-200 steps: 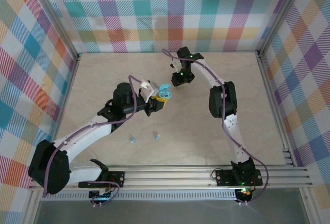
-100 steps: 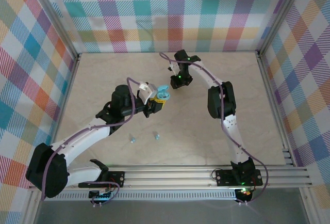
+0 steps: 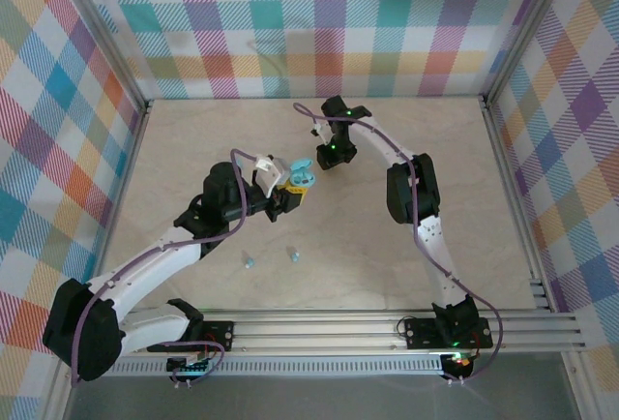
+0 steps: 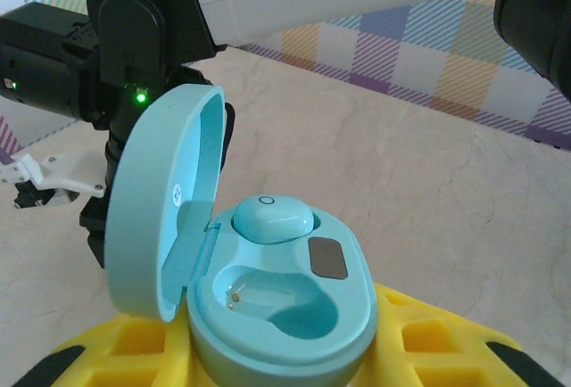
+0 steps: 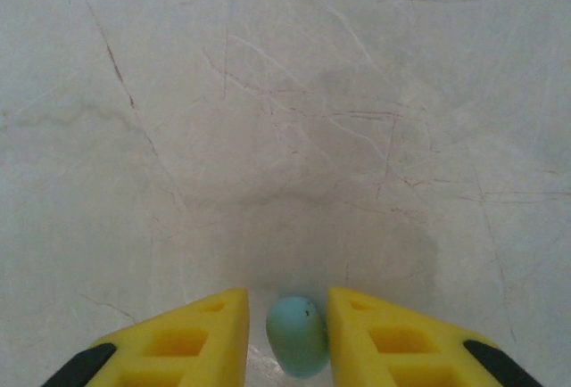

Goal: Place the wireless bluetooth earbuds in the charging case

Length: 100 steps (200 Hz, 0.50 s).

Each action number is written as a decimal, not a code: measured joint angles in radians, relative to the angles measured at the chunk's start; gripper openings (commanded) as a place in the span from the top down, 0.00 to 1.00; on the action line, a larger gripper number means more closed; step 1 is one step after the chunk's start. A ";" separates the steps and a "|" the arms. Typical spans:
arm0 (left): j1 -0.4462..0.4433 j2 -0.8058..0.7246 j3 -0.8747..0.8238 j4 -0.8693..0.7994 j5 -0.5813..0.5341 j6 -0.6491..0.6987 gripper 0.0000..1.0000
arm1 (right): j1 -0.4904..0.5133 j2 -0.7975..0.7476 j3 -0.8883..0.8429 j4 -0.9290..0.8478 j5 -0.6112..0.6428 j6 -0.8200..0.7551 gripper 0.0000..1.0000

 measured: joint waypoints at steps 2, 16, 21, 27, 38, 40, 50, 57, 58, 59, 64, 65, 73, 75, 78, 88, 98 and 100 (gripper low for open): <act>0.000 0.000 -0.001 0.000 0.000 0.000 1.00 | 0.000 0.000 0.000 0.000 0.000 0.000 0.68; 0.000 0.000 -0.002 0.000 0.000 -0.006 1.00 | 0.000 0.000 0.000 -0.004 0.008 -0.007 0.67; 0.000 0.000 -0.002 0.000 0.000 -0.008 1.00 | 0.000 0.000 0.000 -0.006 0.011 -0.008 0.66; 0.000 0.000 -0.002 0.000 0.000 -0.011 1.00 | 0.000 0.000 0.000 -0.007 0.012 -0.010 0.65; 0.000 -0.003 -0.004 0.000 0.000 -0.014 1.00 | 0.000 0.000 0.000 -0.009 0.015 -0.013 0.63; 0.000 -0.005 -0.005 0.000 0.000 -0.014 1.00 | 0.000 0.000 0.000 -0.010 0.015 -0.013 0.63; 0.000 -0.011 -0.011 0.000 0.000 -0.017 1.00 | 0.000 0.000 0.000 -0.012 0.016 -0.015 0.63; 0.000 -0.016 -0.014 0.000 0.000 -0.018 1.00 | 0.000 0.000 -0.001 -0.014 0.018 -0.015 0.63; 0.000 -0.016 -0.014 0.000 0.000 -0.018 1.00 | 0.000 0.000 -0.002 -0.014 0.018 -0.015 0.63; 0.000 -0.017 -0.015 0.000 0.000 -0.018 1.00 | 0.000 0.000 -0.002 -0.014 0.018 -0.015 0.63; 0.000 -0.021 -0.018 0.001 0.000 -0.018 1.00 | 0.000 0.000 -0.002 -0.014 0.018 -0.015 0.64; 0.000 -0.021 -0.019 0.001 0.000 -0.018 1.00 | 0.000 0.000 -0.002 -0.014 0.018 -0.015 0.64; 0.000 -0.027 -0.023 0.000 0.000 -0.019 1.00 | 0.000 0.000 -0.003 -0.014 0.018 -0.015 0.65; 0.000 -0.028 -0.025 0.001 0.000 -0.019 1.00 | 0.000 0.000 -0.003 -0.014 0.019 -0.015 0.66; 0.000 -0.030 -0.026 0.000 0.000 -0.019 1.00 | 0.000 0.000 -0.003 -0.014 0.019 -0.015 0.66; 0.000 -0.034 -0.029 0.000 0.000 -0.021 1.00 | 0.003 0.000 -0.003 -0.014 0.019 -0.015 0.68; 0.000 -0.039 -0.031 0.000 0.000 -0.021 1.00 | 0.005 0.000 -0.003 -0.014 0.019 -0.014 0.70; 0.000 -0.041 -0.031 0.000 0.000 -0.021 1.00 | 0.005 0.000 -0.003 -0.014 0.019 -0.014 0.71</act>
